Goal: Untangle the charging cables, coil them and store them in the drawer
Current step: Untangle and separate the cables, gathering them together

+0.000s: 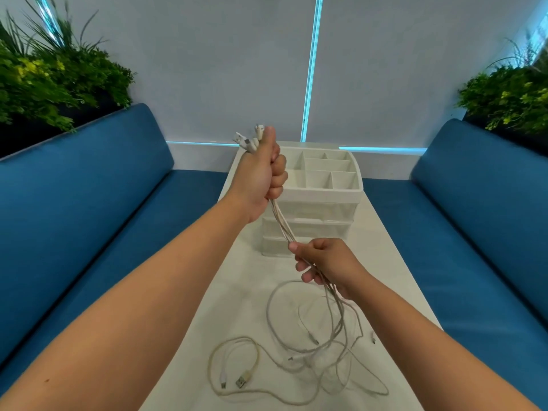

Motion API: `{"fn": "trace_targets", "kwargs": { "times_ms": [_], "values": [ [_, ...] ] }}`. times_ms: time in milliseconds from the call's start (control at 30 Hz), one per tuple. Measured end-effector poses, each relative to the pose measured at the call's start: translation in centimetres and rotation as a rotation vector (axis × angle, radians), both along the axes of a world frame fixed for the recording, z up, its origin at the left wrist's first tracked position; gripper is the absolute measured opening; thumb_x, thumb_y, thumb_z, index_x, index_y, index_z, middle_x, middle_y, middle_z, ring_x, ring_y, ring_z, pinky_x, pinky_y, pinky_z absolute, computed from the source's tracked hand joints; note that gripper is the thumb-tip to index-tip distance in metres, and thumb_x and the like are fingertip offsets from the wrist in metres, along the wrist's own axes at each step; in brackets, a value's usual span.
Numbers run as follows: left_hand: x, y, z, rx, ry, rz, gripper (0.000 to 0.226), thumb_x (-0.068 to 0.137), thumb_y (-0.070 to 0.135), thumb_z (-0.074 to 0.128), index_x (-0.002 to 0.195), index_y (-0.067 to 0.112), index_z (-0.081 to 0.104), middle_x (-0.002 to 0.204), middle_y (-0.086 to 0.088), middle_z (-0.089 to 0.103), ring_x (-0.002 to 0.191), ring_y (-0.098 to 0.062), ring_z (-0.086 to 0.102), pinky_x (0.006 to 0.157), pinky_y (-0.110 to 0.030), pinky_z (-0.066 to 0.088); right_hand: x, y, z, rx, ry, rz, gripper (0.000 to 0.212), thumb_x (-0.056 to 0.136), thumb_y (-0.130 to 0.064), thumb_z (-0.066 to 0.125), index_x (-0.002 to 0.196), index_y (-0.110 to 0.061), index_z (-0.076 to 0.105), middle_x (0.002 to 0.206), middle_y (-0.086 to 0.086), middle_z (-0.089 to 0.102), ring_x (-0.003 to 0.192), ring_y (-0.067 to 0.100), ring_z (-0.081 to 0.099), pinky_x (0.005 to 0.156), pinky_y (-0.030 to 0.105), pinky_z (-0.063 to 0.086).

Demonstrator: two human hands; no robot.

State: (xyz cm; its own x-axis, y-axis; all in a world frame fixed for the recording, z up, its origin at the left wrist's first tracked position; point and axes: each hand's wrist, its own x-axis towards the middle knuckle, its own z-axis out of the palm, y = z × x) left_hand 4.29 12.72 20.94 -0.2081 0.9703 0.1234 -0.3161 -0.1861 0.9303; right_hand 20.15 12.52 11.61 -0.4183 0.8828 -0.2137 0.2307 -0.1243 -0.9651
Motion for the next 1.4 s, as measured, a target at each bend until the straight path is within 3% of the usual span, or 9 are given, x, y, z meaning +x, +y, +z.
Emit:
{"fn": "trace_targets", "kwargs": {
  "times_ms": [200, 400, 700, 800, 900, 1033, 1167, 1300, 1400],
  "values": [
    [-0.3, 0.1, 1.1, 0.11, -0.113, 0.103, 0.045, 0.103, 0.05, 0.037, 0.067, 0.025, 0.03, 0.055, 0.007, 0.02, 0.045, -0.008, 0.013, 0.039, -0.021, 0.013, 0.3, -1.2, -0.9, 0.204, 0.141, 0.0, 0.04, 0.092, -0.037, 0.059, 0.069, -0.005, 0.061, 0.051, 0.002, 0.051, 0.041, 0.012, 0.042, 0.044, 0.021, 0.036],
    [-1.0, 0.6, 1.2, 0.097, -0.269, 0.36, 0.045, 0.103, 0.045, 0.044, 0.066, 0.022, 0.033, 0.055, 0.007, 0.025, 0.048, -0.009, 0.018, 0.043, -0.023, 0.016, 0.3, -2.2, -1.4, 0.118, 0.331, 0.12, 0.019, 0.095, -0.015, 0.056, 0.102, -0.005, 0.071, 0.079, 0.005, 0.069, 0.059, 0.011, 0.061, 0.061, 0.022, 0.05],
    [0.5, 0.2, -0.2, 0.09, -0.196, 0.163, 0.045, 0.104, 0.045, 0.039, 0.066, 0.023, 0.03, 0.058, 0.005, 0.021, 0.048, -0.008, 0.015, 0.04, -0.021, 0.016, 1.2, -1.9, -2.7, 0.097, 0.16, -0.068, 0.026, 0.095, -0.024, 0.06, 0.089, 0.0, 0.068, 0.063, 0.008, 0.062, 0.043, 0.019, 0.058, 0.044, 0.025, 0.045],
    [1.3, -0.1, -0.4, 0.109, -0.101, 0.076, 0.045, 0.105, 0.045, 0.037, 0.066, 0.024, 0.025, 0.058, 0.005, 0.019, 0.047, -0.007, 0.014, 0.039, -0.02, 0.015, 1.3, -1.4, -2.1, 0.108, 0.023, 0.085, 0.022, 0.097, -0.023, 0.059, 0.095, -0.003, 0.067, 0.077, 0.009, 0.071, 0.071, 0.025, 0.071, 0.072, 0.037, 0.058],
    [2.2, -0.2, -0.7, 0.113, -0.053, 0.014, 0.046, 0.105, 0.045, 0.035, 0.066, 0.025, 0.023, 0.057, 0.005, 0.018, 0.046, -0.007, 0.014, 0.038, -0.019, 0.016, 1.1, -0.6, 0.4, 0.306, -0.091, 0.228, 0.018, 0.094, -0.02, 0.063, 0.112, -0.023, 0.064, 0.103, 0.0, 0.073, 0.1, 0.012, 0.068, 0.095, 0.028, 0.052],
    [2.9, -0.3, -0.9, 0.097, -0.048, -0.052, 0.05, 0.104, 0.048, 0.036, 0.061, 0.023, 0.028, 0.054, 0.006, 0.021, 0.044, -0.006, 0.017, 0.036, -0.018, 0.019, -0.4, -0.4, 4.0, 0.378, 0.128, 0.169, 0.022, 0.098, -0.024, 0.054, 0.101, -0.008, 0.069, 0.085, 0.007, 0.073, 0.079, 0.018, 0.071, 0.083, 0.03, 0.055],
    [2.2, -0.1, -0.7, 0.092, -0.032, -0.161, 0.046, 0.105, 0.045, 0.037, 0.067, 0.019, 0.036, 0.057, 0.003, 0.03, 0.048, -0.008, 0.028, 0.044, -0.021, 0.03, -1.2, -0.6, 3.4, 0.202, 0.313, 0.06, 0.026, 0.099, -0.025, 0.053, 0.088, -0.008, 0.069, 0.061, 0.004, 0.058, 0.051, 0.015, 0.055, 0.065, 0.037, 0.058],
    [1.1, -0.2, -0.6, 0.089, 0.058, -0.323, 0.038, 0.105, 0.035, 0.039, 0.075, 0.015, 0.05, 0.07, -0.001, 0.053, 0.067, -0.013, 0.053, 0.07, -0.028, 0.052, -1.1, -0.6, 2.8, 0.098, 0.306, 0.02, 0.027, 0.096, -0.033, 0.056, 0.086, -0.013, 0.072, 0.059, -0.004, 0.053, 0.042, 0.008, 0.035, 0.046, 0.02, 0.034],
    [0.9, -0.5, -0.5, 0.066, 0.121, -0.387, 0.034, 0.107, 0.031, 0.037, 0.085, 0.013, 0.055, 0.066, 0.0, 0.049, 0.062, -0.013, 0.046, 0.064, -0.026, 0.047, -1.0, -0.6, 2.7, 0.047, 0.288, -0.035, 0.028, 0.092, -0.037, 0.061, 0.085, -0.013, 0.072, 0.058, -0.006, 0.053, 0.042, 0.007, 0.031, 0.046, 0.02, 0.024]
  ]
}}
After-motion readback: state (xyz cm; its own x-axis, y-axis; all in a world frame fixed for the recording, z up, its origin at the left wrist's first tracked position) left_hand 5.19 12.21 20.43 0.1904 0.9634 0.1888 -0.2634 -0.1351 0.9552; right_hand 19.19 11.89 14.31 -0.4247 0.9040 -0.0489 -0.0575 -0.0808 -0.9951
